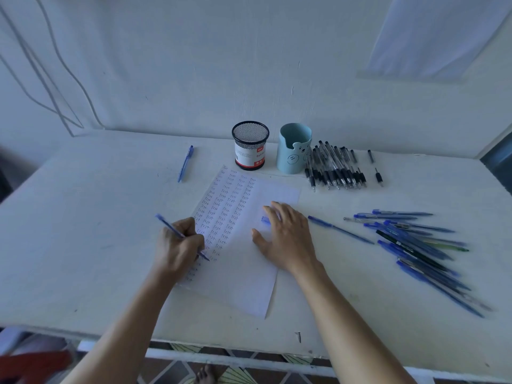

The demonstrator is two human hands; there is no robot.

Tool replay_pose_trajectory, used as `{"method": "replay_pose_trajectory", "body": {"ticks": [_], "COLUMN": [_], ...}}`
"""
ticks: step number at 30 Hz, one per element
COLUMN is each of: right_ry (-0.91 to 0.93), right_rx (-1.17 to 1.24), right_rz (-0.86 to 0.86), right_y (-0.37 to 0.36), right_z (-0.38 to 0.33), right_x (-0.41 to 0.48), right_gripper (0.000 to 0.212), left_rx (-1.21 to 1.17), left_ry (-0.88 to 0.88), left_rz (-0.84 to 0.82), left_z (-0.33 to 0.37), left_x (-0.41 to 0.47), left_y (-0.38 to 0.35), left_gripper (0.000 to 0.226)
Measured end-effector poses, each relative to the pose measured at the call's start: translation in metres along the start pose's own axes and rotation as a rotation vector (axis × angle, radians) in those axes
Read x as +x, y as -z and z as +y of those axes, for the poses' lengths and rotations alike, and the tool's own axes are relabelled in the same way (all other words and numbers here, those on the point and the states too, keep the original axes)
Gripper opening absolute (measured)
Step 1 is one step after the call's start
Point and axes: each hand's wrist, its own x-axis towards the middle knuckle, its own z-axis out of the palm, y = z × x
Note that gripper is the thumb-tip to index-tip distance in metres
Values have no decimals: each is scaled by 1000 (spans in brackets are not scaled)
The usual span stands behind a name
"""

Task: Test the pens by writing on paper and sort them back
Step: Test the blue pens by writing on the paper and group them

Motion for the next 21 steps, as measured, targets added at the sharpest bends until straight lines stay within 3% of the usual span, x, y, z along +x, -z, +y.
{"method": "replay_pose_trajectory", "body": {"ticks": [4, 21], "right_ry": [-29, -50], "right_rx": [14, 14], "right_rz": [-38, -36], "right_y": [2, 2], "right_z": [0, -1], "right_x": [0, -1], "right_gripper": [76, 75], "left_rx": [108, 137], "left_ry": [-61, -96], "left_rz": [2, 4], "left_z": [-3, -2], "left_x": [0, -3], "left_y": [0, -1], "left_gripper": [28, 30]}}
